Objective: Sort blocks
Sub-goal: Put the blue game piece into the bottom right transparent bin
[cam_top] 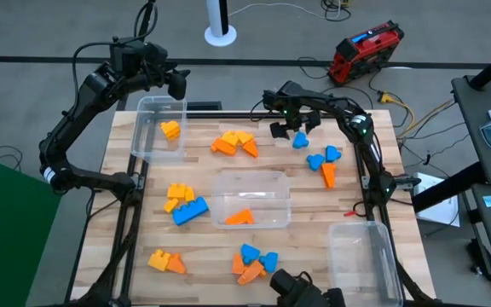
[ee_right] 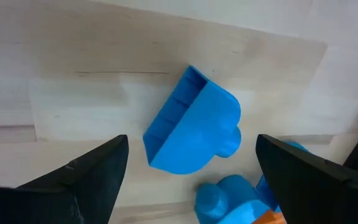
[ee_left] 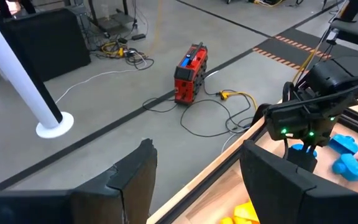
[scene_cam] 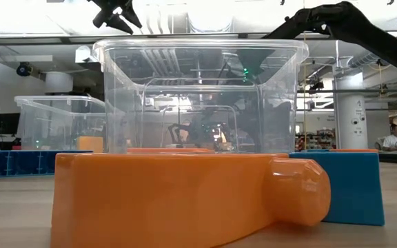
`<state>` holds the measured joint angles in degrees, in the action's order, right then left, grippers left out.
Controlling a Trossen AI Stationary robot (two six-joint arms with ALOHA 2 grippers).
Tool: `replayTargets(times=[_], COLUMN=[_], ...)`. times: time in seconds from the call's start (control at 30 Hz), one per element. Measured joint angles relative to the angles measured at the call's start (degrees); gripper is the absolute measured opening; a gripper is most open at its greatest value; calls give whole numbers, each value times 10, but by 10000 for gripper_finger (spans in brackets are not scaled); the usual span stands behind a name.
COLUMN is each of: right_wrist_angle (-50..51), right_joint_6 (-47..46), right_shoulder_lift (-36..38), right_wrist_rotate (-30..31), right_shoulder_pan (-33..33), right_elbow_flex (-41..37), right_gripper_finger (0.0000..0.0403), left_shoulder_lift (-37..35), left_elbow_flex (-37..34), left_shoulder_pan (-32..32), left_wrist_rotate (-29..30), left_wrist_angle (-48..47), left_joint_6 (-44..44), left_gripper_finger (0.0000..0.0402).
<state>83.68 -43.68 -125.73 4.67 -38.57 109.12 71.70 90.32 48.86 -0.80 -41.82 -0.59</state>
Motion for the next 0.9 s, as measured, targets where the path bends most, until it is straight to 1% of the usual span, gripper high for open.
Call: replayTargets(times=[0.6, 0.77, 0.9], right_wrist_angle=[-5, -5, 0], right_joint_6=[-5, -7, -2], right_shoulder_lift=[0, 0, 0], right_wrist_rotate=[14, 9, -2], right_shoulder_pan=[0, 0, 2], right_elbow_flex=[-4, -4, -2], right_gripper_finger=[343, 341, 330], left_shoulder_lift=[0, 0, 0], left_elbow_flex=[0, 0, 0], left_shoulder_pan=[0, 0, 0], left_wrist_rotate=[3, 3, 3], left_wrist_angle=[0, 0, 0], left_joint_6=[-4, -4, -5], left_gripper_finger=[207, 207, 207])
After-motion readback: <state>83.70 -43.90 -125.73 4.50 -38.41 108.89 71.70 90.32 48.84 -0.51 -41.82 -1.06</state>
